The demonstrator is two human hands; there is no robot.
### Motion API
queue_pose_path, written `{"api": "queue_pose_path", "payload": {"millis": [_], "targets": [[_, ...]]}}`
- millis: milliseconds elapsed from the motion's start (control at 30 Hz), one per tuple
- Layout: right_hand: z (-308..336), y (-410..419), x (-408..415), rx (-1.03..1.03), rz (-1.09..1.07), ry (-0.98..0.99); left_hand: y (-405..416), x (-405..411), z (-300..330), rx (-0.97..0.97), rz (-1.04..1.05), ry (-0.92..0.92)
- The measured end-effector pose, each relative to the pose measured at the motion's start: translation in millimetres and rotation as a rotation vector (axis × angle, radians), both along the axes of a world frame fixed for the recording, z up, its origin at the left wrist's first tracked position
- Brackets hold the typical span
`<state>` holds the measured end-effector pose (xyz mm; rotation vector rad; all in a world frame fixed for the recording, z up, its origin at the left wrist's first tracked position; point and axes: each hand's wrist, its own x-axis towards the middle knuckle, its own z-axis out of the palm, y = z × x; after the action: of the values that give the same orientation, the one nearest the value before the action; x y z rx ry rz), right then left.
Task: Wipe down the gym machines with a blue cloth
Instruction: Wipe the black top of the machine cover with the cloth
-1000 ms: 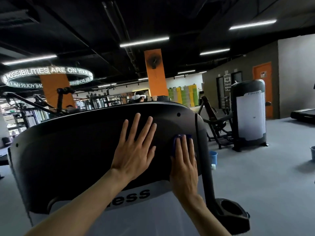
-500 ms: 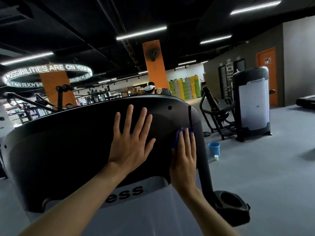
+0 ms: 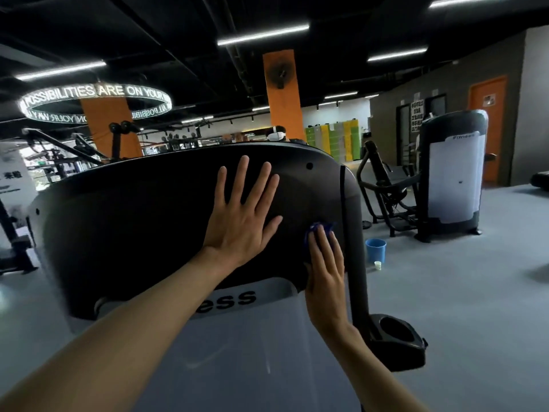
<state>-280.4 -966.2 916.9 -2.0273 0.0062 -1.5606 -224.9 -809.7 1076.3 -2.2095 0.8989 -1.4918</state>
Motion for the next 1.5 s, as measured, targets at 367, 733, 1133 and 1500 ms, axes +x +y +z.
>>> {"api": "queue_pose_path", "payload": {"millis": [367, 733, 1133, 1500], "targets": [[-19.6, 51.0, -49.2, -0.085, 0.253, 0.102, 97.4, -36.8, -96.4, -0.078, -0.166, 0.202], [-10.2, 185.6, 10.0, -0.680, 0.278, 0.023, 289.6, -51.1, -210.8, -0.275, 0.017, 0.526], [66.6, 319.8, 93.2, -0.929, -0.186, 0.099, 484.3, 8.8, -229.3, -0.181, 0.030, 0.634], [59.2, 382.9, 107.0, -0.945, -0.278, 0.292, 499.6, 61.1, -208.3, -0.126, -0.151, 0.571]]}}
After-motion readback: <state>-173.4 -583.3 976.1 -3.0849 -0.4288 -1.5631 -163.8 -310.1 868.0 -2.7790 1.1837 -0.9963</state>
